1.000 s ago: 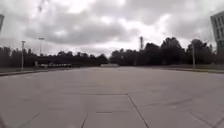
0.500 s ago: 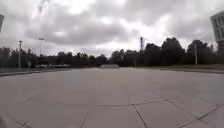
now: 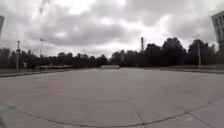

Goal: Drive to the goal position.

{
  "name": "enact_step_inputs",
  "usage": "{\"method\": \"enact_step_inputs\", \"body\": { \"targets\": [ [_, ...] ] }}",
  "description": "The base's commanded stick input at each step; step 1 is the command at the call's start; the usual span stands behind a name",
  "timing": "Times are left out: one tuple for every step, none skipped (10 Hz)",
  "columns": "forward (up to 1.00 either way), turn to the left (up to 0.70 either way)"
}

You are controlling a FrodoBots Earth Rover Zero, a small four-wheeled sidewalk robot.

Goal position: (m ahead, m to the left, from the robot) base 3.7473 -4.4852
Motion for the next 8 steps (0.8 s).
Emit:
{"method": "enact_step_inputs", "body": {
  "targets": [
    [1.00,0.00],
    [1.00,0.00],
    [1.00,0.00],
    [1.00,-0.02],
    [1.00,-0.19],
    [1.00,-0.36],
    [1.00,-0.10],
    [1.00,-0.01]
  ]
}}
